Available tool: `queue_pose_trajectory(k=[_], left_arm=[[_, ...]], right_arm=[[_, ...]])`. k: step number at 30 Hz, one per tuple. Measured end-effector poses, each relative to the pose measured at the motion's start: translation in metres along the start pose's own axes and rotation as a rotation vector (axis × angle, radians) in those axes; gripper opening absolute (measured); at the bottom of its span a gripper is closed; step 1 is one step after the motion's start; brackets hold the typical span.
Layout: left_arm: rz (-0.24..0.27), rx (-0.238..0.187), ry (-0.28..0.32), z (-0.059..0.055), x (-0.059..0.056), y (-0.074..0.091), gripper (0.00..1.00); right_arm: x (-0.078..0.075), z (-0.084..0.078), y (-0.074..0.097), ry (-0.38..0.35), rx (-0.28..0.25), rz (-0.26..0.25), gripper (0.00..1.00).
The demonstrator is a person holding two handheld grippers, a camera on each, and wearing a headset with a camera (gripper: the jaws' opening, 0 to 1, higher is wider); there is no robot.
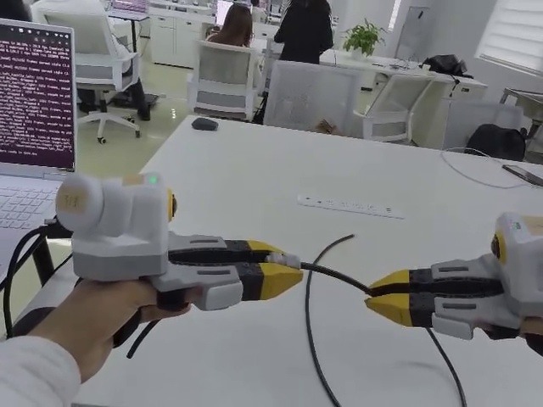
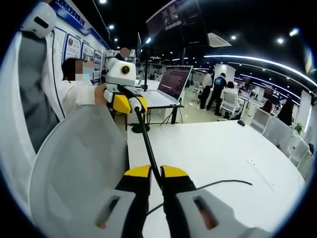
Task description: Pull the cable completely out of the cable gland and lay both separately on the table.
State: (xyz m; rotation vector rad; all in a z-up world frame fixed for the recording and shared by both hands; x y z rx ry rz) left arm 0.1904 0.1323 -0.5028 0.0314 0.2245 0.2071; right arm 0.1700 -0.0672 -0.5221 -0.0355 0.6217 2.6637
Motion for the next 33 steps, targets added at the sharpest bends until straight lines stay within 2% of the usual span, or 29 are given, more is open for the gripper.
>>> queue_pose_trajectory(k=[6,8,12,14,16,19,27,29,32,33], left_arm=[[-0.006,-0.003,-0.002,0.000,-0.001,0.000,0.17],[-0.005,-0.008,-0.001,0.001,-0.001,0.000,0.17],[0.003,0.003,-0.009,0.000,0.001,0.000,0.17],[-0.002,0.005,-0.012,0.000,0.000,0.000,0.17],[-0.008,0.006,-0.013,0.000,-0.001,-0.001,0.17],[-0.016,0.012,-0.020,0.000,-0.003,-0.002,0.17],[-0.045,0.036,-0.034,-0.003,-0.007,-0.005,0.17],[-0.056,0.035,-0.037,-0.003,-0.009,-0.005,0.17],[-0.055,0.038,-0.040,-0.003,-0.008,-0.005,0.17],[-0.059,0.039,-0.033,-0.003,-0.008,-0.005,0.17]], right_arm=[[-0.003,0.003,0.000,0.000,0.005,-0.025,0.08],[-0.004,0.010,0.001,0.016,-0.003,-0.030,0.13],[0.002,0.036,-0.002,0.089,-0.042,-0.005,0.16],[0.003,0.048,-0.006,0.128,-0.057,0.004,0.22],[0.005,0.058,-0.011,0.153,-0.077,0.019,0.26],[0.006,0.067,-0.021,0.188,-0.076,0.045,0.25],[0.011,0.064,-0.043,0.230,-0.019,0.118,0.25],[0.015,0.060,-0.046,0.243,0.007,0.144,0.20],[0.019,0.059,-0.046,0.252,0.008,0.172,0.08],[0.018,0.057,-0.047,0.253,0.008,0.168,0.08]])
Point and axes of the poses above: the centre of the closed fingertips' face, and the gripper's own axes: y roughly backward along the fingers, x roughly to its left, z roughly out of its top, the point moved 7 cm from there along y, roughly backward along the fingers, and after that the axes turned 1 degree about y, right-handed, at the moved point
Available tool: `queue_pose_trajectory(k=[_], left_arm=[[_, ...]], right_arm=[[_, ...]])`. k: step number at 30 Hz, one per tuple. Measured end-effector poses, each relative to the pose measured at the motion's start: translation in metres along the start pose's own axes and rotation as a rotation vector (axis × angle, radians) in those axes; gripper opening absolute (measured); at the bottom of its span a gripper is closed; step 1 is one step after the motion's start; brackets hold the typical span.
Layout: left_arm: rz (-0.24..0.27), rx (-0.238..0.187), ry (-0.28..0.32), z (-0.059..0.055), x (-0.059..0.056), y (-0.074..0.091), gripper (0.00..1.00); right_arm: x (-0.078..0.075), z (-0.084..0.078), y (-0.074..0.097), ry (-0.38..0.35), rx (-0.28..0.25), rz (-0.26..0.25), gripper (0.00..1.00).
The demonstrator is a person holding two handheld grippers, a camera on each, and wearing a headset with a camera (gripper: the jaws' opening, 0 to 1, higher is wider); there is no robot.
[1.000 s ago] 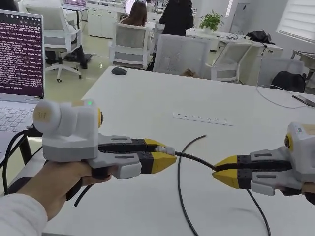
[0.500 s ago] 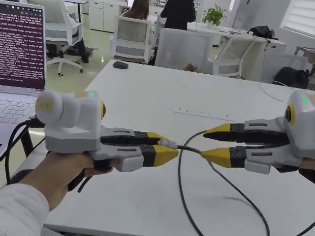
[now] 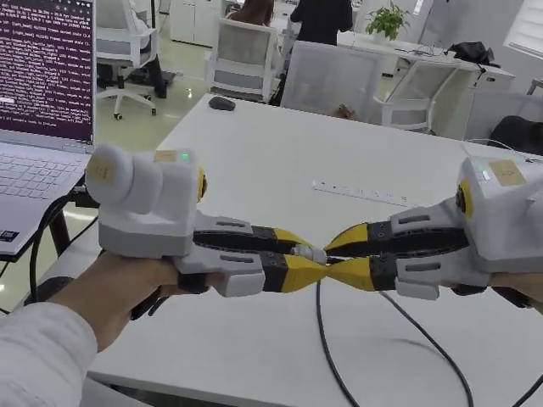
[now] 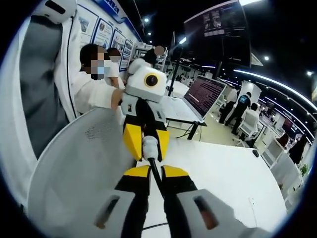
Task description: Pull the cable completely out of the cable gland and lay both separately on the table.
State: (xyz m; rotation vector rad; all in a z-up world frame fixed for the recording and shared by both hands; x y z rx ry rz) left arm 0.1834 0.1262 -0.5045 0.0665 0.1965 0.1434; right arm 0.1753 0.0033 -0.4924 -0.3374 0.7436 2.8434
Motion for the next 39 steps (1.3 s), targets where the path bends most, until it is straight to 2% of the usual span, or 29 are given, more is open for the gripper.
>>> queue_pose_trajectory(k=[13,18,33,39], left_arm=[[0.013,0.011,-0.008,-0.001,0.003,0.000,0.17],[0.027,-0.004,-0.004,0.002,0.004,0.002,0.17],[0.042,-0.006,-0.003,0.002,0.007,0.004,0.17],[0.043,-0.005,-0.002,0.002,0.007,0.004,0.17]], right_arm=[[-0.001,-0.006,0.001,-0.037,-0.026,-0.015,0.07],[-0.004,-0.010,0.006,-0.054,-0.028,-0.036,0.07],[0.001,-0.039,0.027,-0.152,-0.018,-0.106,0.07],[0.005,-0.045,0.033,-0.174,-0.014,-0.123,0.07]])
Point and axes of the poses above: the centre of the closed fingertips' face, and the gripper's own axes: y roughly backward along the fingers, x roughly to its left, z roughly out of its top, the point moved 7 cm from there along y, roughly backward along the fingers, and after that the axes turned 1 degree about y, right-handed, at the moved point
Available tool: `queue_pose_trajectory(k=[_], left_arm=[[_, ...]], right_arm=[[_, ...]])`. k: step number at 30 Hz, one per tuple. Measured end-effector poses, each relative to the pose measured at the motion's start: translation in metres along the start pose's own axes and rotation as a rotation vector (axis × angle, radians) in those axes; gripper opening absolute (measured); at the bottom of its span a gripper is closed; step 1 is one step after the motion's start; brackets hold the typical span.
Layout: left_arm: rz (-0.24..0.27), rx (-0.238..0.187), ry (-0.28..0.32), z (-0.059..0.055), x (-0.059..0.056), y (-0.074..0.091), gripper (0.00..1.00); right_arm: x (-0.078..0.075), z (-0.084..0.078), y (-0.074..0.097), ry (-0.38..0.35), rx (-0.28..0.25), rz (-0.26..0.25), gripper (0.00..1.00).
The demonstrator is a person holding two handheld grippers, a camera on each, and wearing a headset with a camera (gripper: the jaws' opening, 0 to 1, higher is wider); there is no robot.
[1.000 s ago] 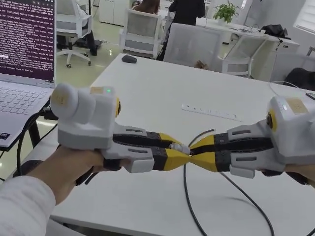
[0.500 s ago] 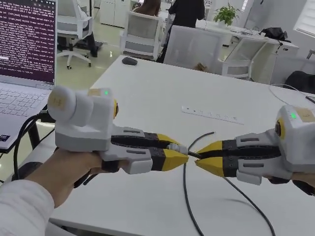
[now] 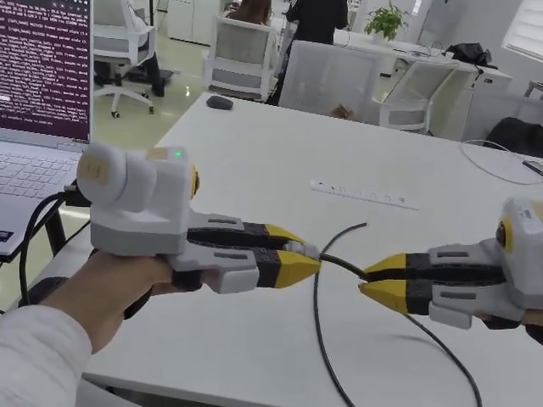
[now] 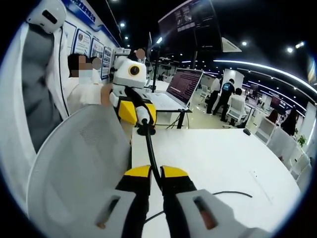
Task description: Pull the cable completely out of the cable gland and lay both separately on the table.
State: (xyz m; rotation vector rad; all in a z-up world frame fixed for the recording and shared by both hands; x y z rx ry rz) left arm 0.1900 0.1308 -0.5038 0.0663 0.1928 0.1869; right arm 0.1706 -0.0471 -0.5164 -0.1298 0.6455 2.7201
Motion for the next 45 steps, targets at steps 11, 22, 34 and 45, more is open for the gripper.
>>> queue_pose_trajectory(k=[11,22,34,45], left_arm=[[-0.005,0.011,-0.004,-0.002,-0.002,-0.001,0.17],[-0.014,0.005,0.002,-0.001,-0.003,-0.002,0.17],[-0.016,0.023,-0.008,-0.003,-0.003,-0.003,0.17],[-0.042,0.027,-0.011,-0.004,-0.007,-0.005,0.17]], right_arm=[[0.002,-0.005,0.001,-0.018,-0.002,-0.009,0.07],[0.003,-0.006,-0.003,-0.066,-0.005,-0.003,0.14],[0.001,0.028,-0.010,0.008,-0.045,0.021,0.22],[0.013,0.043,-0.030,0.109,-0.036,0.091,0.20]])
Point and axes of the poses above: the centre of the closed fingertips' face, and the gripper's own axes: y roughly backward along the fingers, x roughly to its left, z roughly out of its top, the point moved 7 cm from there along y, roughly backward along the fingers, and after that the axes turned 1 degree about y, right-handed, at the moved point
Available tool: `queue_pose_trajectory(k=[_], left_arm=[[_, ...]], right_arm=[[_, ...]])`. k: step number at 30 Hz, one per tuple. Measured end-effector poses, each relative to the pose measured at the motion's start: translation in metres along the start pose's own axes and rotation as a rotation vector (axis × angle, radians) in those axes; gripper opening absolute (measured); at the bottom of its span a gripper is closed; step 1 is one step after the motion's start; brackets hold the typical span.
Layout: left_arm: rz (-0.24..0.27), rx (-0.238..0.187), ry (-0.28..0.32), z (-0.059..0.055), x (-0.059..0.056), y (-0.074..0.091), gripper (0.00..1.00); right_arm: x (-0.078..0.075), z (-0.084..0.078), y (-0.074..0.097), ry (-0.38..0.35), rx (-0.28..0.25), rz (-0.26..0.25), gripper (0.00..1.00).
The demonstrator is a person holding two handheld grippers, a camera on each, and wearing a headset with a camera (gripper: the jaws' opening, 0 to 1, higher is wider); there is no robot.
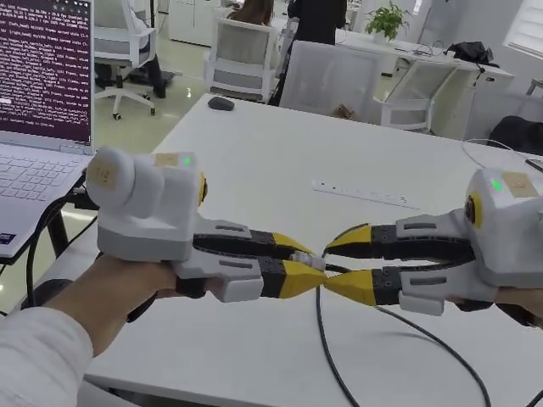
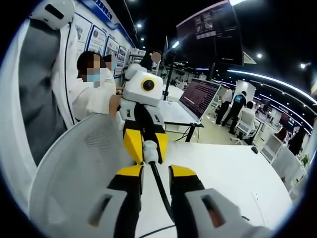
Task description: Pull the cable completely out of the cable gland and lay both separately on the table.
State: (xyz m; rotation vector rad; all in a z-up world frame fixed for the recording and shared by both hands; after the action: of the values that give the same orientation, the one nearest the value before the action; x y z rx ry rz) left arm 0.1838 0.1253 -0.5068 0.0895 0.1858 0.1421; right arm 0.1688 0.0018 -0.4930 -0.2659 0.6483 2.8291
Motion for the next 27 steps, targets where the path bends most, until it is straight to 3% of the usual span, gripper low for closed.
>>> queue_pose_trajectory(k=[5,20,27], left_arm=[[-0.016,0.005,-0.005,0.000,-0.002,-0.002,0.17],[-0.025,0.029,-0.015,-0.003,-0.003,-0.005,0.17],[0.001,0.010,-0.008,-0.002,0.001,-0.001,0.17]], right_arm=[[0.004,-0.003,0.002,0.021,0.010,0.012,0.07],[0.006,-0.008,0.002,0.015,0.011,0.005,0.06],[-0.001,-0.020,0.016,-0.014,0.020,-0.047,0.06]])
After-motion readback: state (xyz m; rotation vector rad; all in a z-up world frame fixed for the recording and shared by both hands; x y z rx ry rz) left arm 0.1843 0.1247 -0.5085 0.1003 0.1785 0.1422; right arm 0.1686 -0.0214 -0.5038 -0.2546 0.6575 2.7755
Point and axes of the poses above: the centre of the closed fingertips' face, and the gripper's own axes: y roughly backward along the fingers, x roughly to its left, z roughly out of its top, the point moved 7 cm from there along y, roughly backward along the fingers, and after that the axes turned 1 degree about y, right-handed, at the moved point
